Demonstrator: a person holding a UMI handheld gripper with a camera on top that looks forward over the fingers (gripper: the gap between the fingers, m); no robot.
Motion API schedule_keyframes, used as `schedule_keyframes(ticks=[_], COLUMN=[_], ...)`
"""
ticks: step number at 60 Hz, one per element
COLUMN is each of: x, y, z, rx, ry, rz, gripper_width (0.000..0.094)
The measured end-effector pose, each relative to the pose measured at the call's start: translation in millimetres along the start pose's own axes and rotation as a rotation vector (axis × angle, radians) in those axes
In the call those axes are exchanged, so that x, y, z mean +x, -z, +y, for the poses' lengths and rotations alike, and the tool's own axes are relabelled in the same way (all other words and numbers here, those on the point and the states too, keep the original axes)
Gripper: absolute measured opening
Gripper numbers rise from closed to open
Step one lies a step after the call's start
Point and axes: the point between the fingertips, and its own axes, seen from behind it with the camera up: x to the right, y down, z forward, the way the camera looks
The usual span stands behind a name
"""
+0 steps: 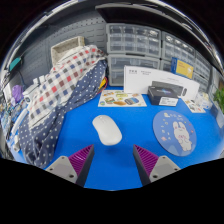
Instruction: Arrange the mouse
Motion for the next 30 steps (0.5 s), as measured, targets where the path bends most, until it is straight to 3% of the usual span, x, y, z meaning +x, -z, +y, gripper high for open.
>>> schedule_keyframes(ticks=[19, 30], x=[-8, 17], y=[-80, -101], z=[-35, -54], rx=[-0.074, -0.085], ry=[-0.015, -0.037], rz=[0.059, 0.151], gripper_width=[0.0788, 0.0781])
